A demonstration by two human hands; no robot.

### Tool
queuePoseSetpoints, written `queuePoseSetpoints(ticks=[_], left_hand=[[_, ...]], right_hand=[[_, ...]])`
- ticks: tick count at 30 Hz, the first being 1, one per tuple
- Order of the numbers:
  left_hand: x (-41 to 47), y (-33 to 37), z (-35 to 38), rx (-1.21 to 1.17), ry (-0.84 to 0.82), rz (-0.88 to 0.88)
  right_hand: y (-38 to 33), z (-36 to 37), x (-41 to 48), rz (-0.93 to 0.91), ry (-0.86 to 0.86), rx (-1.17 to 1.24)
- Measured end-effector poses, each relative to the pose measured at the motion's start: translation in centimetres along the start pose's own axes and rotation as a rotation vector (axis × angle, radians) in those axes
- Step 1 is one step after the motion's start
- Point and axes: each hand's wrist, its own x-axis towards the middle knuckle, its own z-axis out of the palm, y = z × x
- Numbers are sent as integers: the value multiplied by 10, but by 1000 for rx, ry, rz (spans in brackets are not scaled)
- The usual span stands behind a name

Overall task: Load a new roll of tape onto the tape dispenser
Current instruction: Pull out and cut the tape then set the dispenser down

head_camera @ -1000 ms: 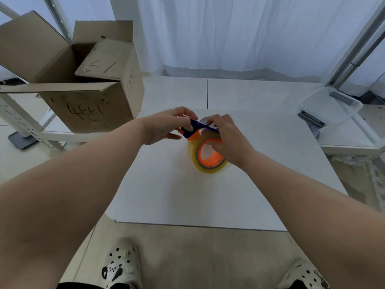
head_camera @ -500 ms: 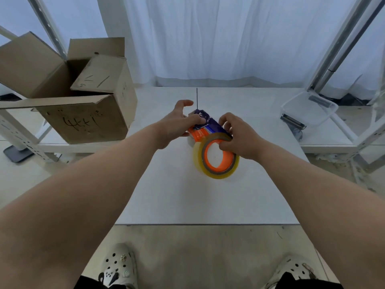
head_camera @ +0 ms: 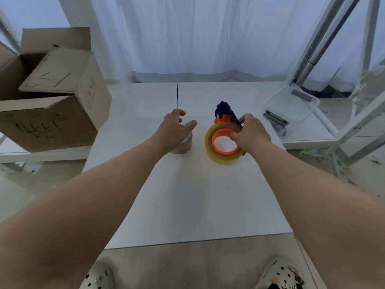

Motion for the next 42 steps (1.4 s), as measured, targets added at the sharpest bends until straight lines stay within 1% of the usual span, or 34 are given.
queuePoseSetpoints(ticks=[3,5,12,17,20,25,28,34,42], left_hand=[[9,-14,-2,155,-20,21],[14,-21,-3,195,-36,24],[26,-32,1,219,-48,34],[29,-34,6,225,-52,40],[29,-34,8,226,-52,40],[31,-33,9,217,-55,26],[32,-32,11,210,-59,9],[32,-27,11,205,-52,18],[21,-12,-6,187,-24,39]], right_hand=[[-5,12,14,23,-54,-101],[-6,20,21,34,-78,-116],[-5,35,40,62,-150,-122],[-2,37,44,72,-150,-75],[-2,36,44,100,-162,23],[3,37,40,207,-177,348],[7,39,36,229,-149,440],[12,42,32,214,-117,392],[5,29,21,161,-175,205]])
